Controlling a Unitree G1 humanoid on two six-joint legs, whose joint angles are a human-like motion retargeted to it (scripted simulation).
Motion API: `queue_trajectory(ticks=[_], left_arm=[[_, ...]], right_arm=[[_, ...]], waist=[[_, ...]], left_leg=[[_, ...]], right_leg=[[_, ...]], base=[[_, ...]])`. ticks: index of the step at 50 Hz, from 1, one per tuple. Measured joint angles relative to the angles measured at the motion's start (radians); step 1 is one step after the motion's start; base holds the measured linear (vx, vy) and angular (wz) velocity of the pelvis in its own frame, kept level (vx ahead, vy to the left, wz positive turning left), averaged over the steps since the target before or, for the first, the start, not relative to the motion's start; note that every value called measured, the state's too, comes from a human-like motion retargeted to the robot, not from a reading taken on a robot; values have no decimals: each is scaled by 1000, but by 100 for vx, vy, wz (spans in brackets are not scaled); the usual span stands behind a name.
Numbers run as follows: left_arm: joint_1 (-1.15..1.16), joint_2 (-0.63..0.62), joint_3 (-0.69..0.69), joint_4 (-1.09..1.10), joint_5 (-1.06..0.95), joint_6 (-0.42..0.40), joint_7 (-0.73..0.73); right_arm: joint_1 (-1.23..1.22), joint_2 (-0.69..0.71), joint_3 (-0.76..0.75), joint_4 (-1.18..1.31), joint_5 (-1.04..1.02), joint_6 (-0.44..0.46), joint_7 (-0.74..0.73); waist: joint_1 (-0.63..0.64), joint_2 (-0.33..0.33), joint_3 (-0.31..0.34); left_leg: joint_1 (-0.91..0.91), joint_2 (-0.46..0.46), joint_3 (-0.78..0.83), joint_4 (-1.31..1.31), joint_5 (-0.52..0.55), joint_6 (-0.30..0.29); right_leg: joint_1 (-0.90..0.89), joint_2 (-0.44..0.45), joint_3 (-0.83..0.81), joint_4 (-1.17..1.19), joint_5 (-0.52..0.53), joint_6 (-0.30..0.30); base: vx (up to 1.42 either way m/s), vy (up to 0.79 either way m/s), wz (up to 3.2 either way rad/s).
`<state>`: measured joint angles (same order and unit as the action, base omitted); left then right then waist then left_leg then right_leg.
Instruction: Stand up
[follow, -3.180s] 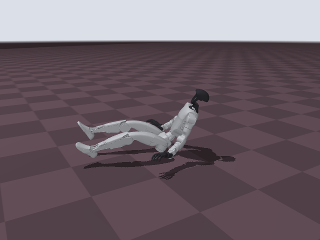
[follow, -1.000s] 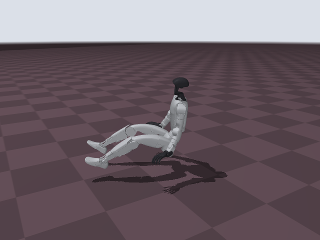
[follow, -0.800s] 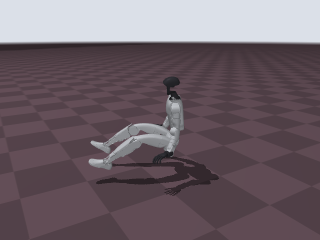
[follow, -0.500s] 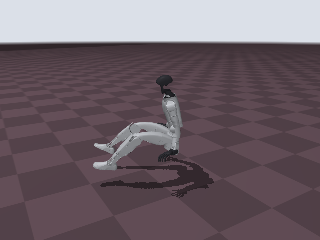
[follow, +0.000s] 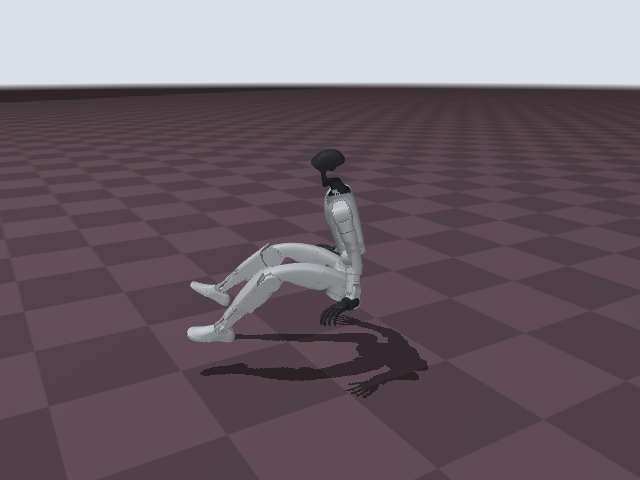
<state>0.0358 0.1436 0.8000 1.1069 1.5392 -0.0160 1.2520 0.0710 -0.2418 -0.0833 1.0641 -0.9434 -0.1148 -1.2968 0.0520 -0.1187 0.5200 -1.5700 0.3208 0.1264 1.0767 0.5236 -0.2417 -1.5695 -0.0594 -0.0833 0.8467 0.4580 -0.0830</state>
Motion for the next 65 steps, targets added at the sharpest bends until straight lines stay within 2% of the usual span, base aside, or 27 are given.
queue_trajectory(ticks=[7, 10, 12, 14, 20, 22, 27, 31, 37, 39, 40, 41, 43, 47, 53, 60, 65], left_arm=[[1, 2, 13, -35, 22, 5, -123], [29, -1, 22, -34, 4, -19, -126], [61, 2, 23, -27, 6, -40, -110], [101, 7, 17, -19, 17, -47, -83], [219, -3, 24, 11, 43, -87, -3], [257, -12, 29, 19, 41, -94, 19], [349, -34, 43, 31, 39, -124, 72], [406, -39, 38, 36, 48, -129, 116], [424, -38, -3, 42, 62, -164, 187], [419, -41, -17, 34, 63, -170, 226], [412, -45, -23, 30, 62, -173, 243], [402, -51, -30, 26, 56, -175, 254], [390, -54, -40, 27, 39, -164, 281], [386, -50, -71, 23, 19, -103, 362], [319, -43, -143, 65, 23, -107, 362], [205, -73, -222, 169, 43, -67, 362], [128, -45, -257, 254, 24, -55, 362]], right_arm=[[-7, 8, -32, 38, -17, -4, 36], [-2, 7, -44, 50, -27, -6, 56], [6, 7, -52, 58, -33, -8, 69], [20, 6, -62, 65, -35, -11, 79], [54, 8, -122, 51, -14, -19, 88], [56, 1, -158, 35, 14, -24, 85], [25, -79, -240, 13, 36, -36, 113], [-28, -183, -282, 20, 70, -35, 150], [-153, -325, -339, 70, 206, -64, 276], [-195, -363, -353, 90, 256, -78, 328], [-217, -380, -358, 98, 279, -85, 352], [-240, -397, -359, 107, 301, -90, 380], [-273, -423, -360, 125, 345, -100, 434], [-328, -460, -350, 143, 394, -119, 501], [-387, -565, -346, 134, 375, -139, 534], [-456, -684, -363, 106, 323, -146, 547], [-527, -738, -328, 92, 312, -153, 601]], waist=[[49, 33, 0], [65, 43, 0], [72, 54, 0], [82, 72, 0], [108, 120, 0], [118, 145, 0], [125, 204, 0], [126, 254, 0], [145, 317, 0], [155, 331, 0], [162, 336, 0], [163, 341, 0], [160, 355, 0], [160, 369, 0], [203, 463, 0], [249, 580, 0], [268, 606, 0]], left_leg=[[4, 13, -41, 8, 0, 0], [25, 21, -42, 2, 0, 4], [42, 20, -48, -2, 0, 1], [61, 18, -60, -5, 0, -2], [112, 9, -92, -23, 0, -12], [127, 3, -110, -31, 0, -14], [171, -30, -146, -54, 0, -14], [193, -56, -167, -75, 0, -15], [179, -79, -168, -111, -21, -16], [173, -80, -148, -110, -41, -17], [167, -77, -134, -107, -55, -18], [161, -76, -112, -103, -69, -19], [161, -85, -75, -100, -86, -20], [155, -90, 14, -85, -116, -20], [119, -104, 68, -59, -119, -20], [65, -138, 87, 12, -127, -20], [23, -110, 126, 68, -147, -20]], right_leg=[[-1, -8, -48, 54, -182, -43], [-1, -24, -71, 97, -287, -52], [-1, -31, -77, 134, -318, -60], [-1, -19, -60, 182, -283, -67], [-1, 11, -30, 368, -97, -6], [-1, 13, -42, 449, -104, -12], [-1, -9, -73, 693, -198, -38], [-1, 4, -90, 874, -270, -19], [-1, -16, -152, 1088, -395, -32], [-1, -5, -152, 1147, -488, -36], [-1, -2, -147, 1173, -567, -28], [-1, -30, -140, 1183, -587, -29], [-1, -20, -104, 1172, -569, 10], [-1, -18, -44, 1184, -626, 67], [-1, -54, -13, 1220, -671, 132], [-1, -72, 12, 1304, -795, 191], [-1, -104, 23, 1359, -879, 216]], base=[[0, 1, -9], [0, 0, 0], [0, 0, 0], [0, 0, 0], [-2, 1, 7], [-9, 5, 28], [-6, 1, 53], [-5, -5, 82], [-6, -10, 74], [-4, -6, 58], [-1, 1, 47], [0, 6, 55], [-2, 8, 87], [2, 11, 68], [5, 13, 36], [13, 12, 21], [9, -6, 21]])
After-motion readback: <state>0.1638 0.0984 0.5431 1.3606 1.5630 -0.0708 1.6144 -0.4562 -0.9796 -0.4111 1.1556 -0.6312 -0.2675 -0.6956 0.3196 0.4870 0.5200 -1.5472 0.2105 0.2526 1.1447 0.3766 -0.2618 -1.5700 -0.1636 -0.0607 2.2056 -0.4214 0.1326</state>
